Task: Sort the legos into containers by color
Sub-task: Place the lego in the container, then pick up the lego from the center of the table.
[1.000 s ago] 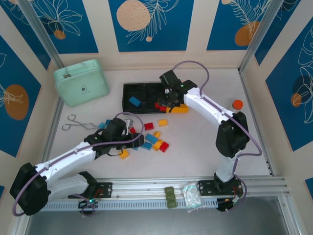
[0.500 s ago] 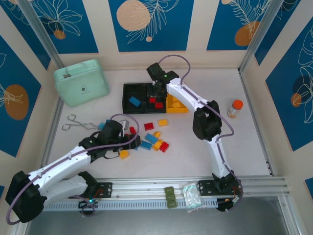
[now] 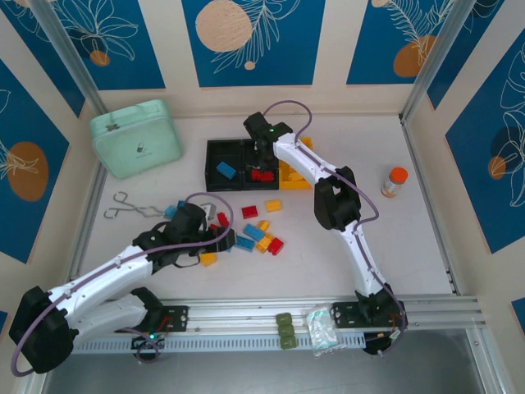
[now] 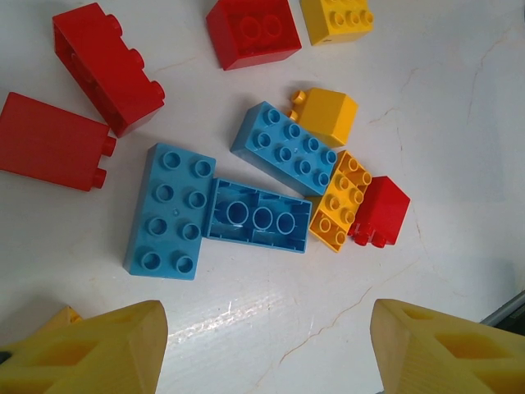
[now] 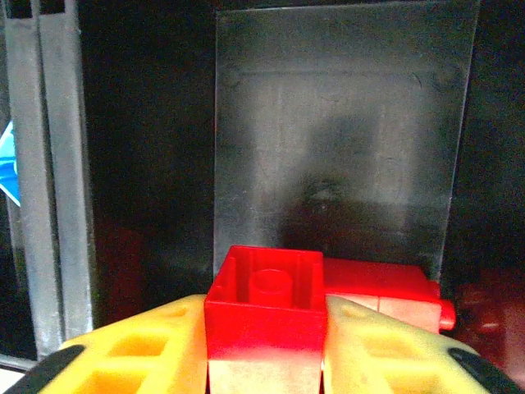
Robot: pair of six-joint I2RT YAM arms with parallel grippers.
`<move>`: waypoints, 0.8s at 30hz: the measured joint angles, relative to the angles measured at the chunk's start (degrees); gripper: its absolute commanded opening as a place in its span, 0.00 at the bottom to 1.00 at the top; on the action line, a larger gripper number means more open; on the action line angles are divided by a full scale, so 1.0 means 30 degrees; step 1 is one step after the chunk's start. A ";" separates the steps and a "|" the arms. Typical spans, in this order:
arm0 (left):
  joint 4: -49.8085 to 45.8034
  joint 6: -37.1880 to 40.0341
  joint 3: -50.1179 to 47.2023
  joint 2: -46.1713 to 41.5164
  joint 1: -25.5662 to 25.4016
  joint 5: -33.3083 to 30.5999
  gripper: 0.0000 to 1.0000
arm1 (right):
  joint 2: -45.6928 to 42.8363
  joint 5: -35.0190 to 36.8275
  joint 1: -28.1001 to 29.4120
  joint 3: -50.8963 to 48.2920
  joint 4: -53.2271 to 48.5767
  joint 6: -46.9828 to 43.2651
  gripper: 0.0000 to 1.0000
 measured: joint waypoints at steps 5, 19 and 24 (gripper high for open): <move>0.0000 -0.0117 -0.0058 0.0000 0.0000 0.0000 0.66 | 0.0000 0.0007 0.0029 0.0000 -0.0029 -0.0051 0.46; 0.0015 -0.0342 -0.0058 0.0000 0.0000 0.0000 0.66 | -0.3730 0.0138 0.0299 -0.3293 0.0605 -0.0182 0.47; 0.0015 -0.0415 -0.0058 0.0007 0.0000 0.0000 0.66 | -0.6484 0.0211 0.0488 -0.5829 0.1508 -0.0277 0.47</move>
